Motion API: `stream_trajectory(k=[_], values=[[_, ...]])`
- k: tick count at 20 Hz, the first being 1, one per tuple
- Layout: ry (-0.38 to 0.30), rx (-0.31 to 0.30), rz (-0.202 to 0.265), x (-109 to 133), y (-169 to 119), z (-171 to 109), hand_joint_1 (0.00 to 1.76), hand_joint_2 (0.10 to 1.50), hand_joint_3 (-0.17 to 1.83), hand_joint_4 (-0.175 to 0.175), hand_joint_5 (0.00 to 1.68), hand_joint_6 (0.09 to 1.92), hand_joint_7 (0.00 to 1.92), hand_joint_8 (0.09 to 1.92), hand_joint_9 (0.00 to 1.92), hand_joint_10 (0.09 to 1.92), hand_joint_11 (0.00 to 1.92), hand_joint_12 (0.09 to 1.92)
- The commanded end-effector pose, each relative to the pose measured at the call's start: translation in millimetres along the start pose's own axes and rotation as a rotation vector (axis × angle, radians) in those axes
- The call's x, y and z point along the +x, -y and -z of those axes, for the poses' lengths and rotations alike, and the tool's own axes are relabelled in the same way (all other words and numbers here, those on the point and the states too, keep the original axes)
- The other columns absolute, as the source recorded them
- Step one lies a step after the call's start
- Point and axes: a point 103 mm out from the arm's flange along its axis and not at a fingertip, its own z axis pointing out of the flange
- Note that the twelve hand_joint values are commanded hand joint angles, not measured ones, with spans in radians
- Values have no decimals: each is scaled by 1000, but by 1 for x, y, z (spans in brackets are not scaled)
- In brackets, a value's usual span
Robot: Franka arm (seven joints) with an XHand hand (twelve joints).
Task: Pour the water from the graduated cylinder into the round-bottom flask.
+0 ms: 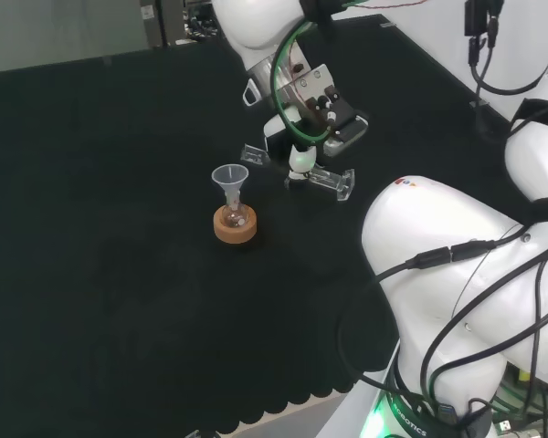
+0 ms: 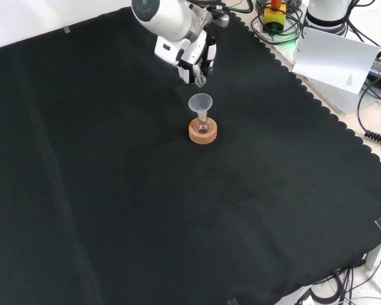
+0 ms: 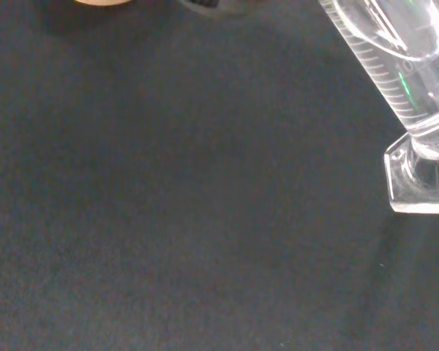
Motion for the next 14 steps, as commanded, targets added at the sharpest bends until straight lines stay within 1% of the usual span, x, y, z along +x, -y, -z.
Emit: stream_trajectory(k=[1,2,3,4,5,7,8,9,10,11,12,14], values=[[47,103,-80,-9,1,7,1248,1072,-12,-8,1111,912,1089,764,1422,87,1240,749],[52,111,-83,-8,1,8,1255,1076,-7,-68,1084,914,1079,813,1423,87,1241,744],[59,120,-87,-8,1,9,1261,1080,-4,-117,1062,916,1071,852,1424,87,1242,741],[62,128,-89,-7,1,9,1264,1083,-1,-146,1047,922,1063,882,1425,87,1243,738],[63,138,-90,-7,1,9,1266,1086,0,-161,1037,926,1057,900,1425,87,1243,736],[72,146,-94,-6,1,10,1267,1087,1,-173,1030,931,1053,914,1426,87,1244,735],[74,149,-95,-6,2,10,1260,1082,-1,-114,1056,929,1063,865,1428,87,1245,734],[77,153,-95,-5,2,10,1254,1078,-3,-66,1077,928,1072,825,1429,87,1246,733],[84,157,-97,-4,2,11,1250,1075,-5,-37,1090,927,1078,800,1430,87,1246,732],[88,159,-98,-3,2,11,1248,1073,-5,-21,1097,926,1081,786,1430,87,1246,732],[92,162,-100,-2,3,12,1247,1073,-6,-13,1100,926,1083,779,1430,87,1247,732],[102,171,-104,-1,3,13,1247,1072,-6,-8,1103,925,1085,773,1430,87,1247,731]])
